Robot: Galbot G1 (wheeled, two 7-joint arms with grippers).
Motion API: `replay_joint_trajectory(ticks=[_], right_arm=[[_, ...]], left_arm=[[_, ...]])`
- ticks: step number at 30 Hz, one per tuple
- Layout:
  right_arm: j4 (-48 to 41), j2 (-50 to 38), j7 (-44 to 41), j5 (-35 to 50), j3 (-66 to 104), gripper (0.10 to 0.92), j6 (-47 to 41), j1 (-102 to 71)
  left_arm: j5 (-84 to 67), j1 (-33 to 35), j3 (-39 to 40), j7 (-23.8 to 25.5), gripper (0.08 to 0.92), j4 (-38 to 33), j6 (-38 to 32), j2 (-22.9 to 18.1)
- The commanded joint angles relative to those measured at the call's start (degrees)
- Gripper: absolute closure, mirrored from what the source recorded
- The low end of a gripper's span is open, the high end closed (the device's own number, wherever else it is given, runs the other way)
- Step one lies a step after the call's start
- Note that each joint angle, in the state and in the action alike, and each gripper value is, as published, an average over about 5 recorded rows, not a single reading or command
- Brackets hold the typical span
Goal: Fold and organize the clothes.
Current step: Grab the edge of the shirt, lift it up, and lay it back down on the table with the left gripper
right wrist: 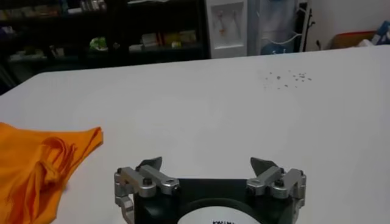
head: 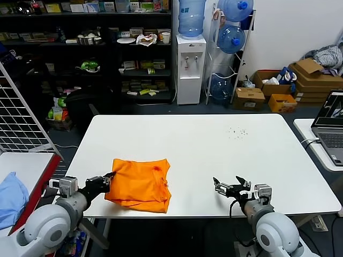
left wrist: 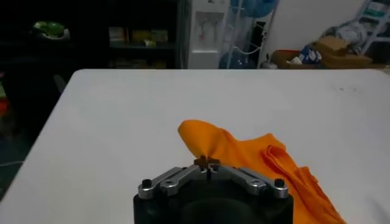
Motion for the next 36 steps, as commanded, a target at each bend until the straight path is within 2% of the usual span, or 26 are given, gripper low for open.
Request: replay_joint_trajectory(ticks=[1,6,18,24,27,30,32,34,36], right_arm=[[-1.1,-0.4,-2.1,-1.2,-0.6,0.104,1.6,1.2],[-1.9,-0.6,-3.1,-1.7,-1.0,0.104,2.7,1.7],[-1.7,-2.0,-4.1,-2.4,0.7,0.104,4.6,0.4],[-1.5,-1.9,-3.7,-2.4,1.0,0.104,4.4,0.7],[-1.6,-1.3,-3.5,-2.7,1.0,0.104,4.3,0.7],[-1.6,-0.3,-3.1,-3.2,1.1,0.104,4.0,0.7],[-1.6,0.6,-2.7,-3.6,1.4,0.104,3.8,0.4],[-1.3,1.5,-2.1,-4.0,2.2,0.104,3.6,-0.2],[-0.8,2.4,-1.4,-4.1,3.5,0.104,3.4,-1.2]], left_arm=[[-3.8,1.2,-7.4,-4.6,0.908,-3.4,1.9,12.7],[-6.1,1.8,-9.1,-6.7,0.908,-1.3,2.4,16.0],[-7.8,1.8,-12.1,-6.8,0.908,6.3,2.6,17.7],[-9.1,1.9,-11.6,-6.9,0.908,7.3,2.5,18.3],[-12.7,1.7,-10.7,-8.7,0.908,5.1,2.3,18.1],[-19.7,-0.3,-8.5,-12.0,0.908,-0.8,1.3,16.1],[-23.1,-4.5,-4.0,-13.2,0.908,-5.4,0.0,13.4],[-25.9,-13.6,5.8,-16.0,0.908,-8.6,-1.1,8.2],[-29.3,-25.1,17.8,-20.9,0.908,-9.0,-1.2,0.3]])
